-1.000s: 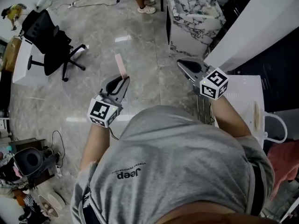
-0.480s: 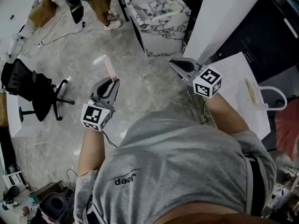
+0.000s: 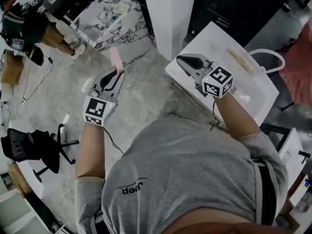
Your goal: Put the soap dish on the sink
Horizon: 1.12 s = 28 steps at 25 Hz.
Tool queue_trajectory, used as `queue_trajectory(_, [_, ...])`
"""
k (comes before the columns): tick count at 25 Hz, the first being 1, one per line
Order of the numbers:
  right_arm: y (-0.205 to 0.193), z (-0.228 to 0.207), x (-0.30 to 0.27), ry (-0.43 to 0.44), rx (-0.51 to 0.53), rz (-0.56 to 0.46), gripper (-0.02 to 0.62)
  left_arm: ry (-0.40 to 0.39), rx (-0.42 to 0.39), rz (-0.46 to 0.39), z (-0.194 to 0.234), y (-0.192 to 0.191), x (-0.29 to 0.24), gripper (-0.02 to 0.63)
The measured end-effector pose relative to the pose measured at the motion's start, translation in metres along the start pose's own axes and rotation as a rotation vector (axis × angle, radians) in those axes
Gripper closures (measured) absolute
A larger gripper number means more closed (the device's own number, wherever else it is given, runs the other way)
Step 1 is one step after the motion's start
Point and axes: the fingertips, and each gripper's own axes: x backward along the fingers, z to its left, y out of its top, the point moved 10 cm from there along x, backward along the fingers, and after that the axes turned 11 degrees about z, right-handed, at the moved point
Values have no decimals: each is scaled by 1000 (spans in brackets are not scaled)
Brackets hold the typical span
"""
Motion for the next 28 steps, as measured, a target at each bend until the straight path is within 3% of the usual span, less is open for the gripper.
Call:
queue_trajectory(6, [-44, -64, 81, -178, -90, -19, 543, -201, -157, 5, -25, 65, -136, 548])
queue_trajectory(15, [-124, -126, 187, -409, -244, -44, 543, -475, -409, 111, -115, 123, -326, 548])
queue_trajectory(18, [-145, -133, 207, -448, -283, -48, 543, -522, -509, 172, -140, 126, -379, 548])
queue_trajectory(22, [-178, -133, 229, -491, -335, -41, 543, -560, -707, 239, -173, 130, -439, 548])
queue_trajectory(28, [-207, -135, 246, -535, -388, -34, 543, -555, -922, 324, -199, 127, -513, 548])
